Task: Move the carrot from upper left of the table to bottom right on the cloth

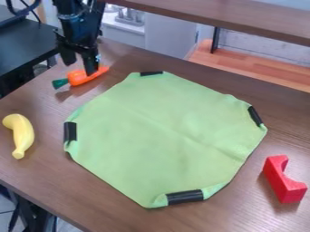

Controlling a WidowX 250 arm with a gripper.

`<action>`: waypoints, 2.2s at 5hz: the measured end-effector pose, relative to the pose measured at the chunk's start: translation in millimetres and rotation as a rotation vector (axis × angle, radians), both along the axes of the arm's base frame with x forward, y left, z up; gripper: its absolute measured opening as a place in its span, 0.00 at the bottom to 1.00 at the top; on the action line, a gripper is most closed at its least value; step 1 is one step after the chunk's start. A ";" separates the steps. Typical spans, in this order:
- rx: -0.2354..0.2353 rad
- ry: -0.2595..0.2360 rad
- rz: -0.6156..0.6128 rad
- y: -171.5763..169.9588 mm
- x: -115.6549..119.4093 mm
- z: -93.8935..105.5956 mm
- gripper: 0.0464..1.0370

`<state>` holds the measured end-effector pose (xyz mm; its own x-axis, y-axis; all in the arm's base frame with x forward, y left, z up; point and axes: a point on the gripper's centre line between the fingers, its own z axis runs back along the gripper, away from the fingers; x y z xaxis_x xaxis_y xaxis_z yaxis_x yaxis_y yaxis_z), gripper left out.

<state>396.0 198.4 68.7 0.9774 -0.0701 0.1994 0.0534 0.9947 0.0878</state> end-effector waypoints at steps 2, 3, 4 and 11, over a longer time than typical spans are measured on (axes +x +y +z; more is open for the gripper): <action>0.022 -0.011 0.006 13.3 12.0 -10.7 0.96; 0.043 0.003 0.017 19.1 16.7 -19.2 0.96; 0.048 0.028 0.017 17.0 20.4 -30.2 0.96; -0.120 0.113 -0.238 -115.5 -29.9 2.7 0.47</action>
<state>366.1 82.9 71.3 0.9529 -0.2823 0.1112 0.2890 0.9560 -0.0497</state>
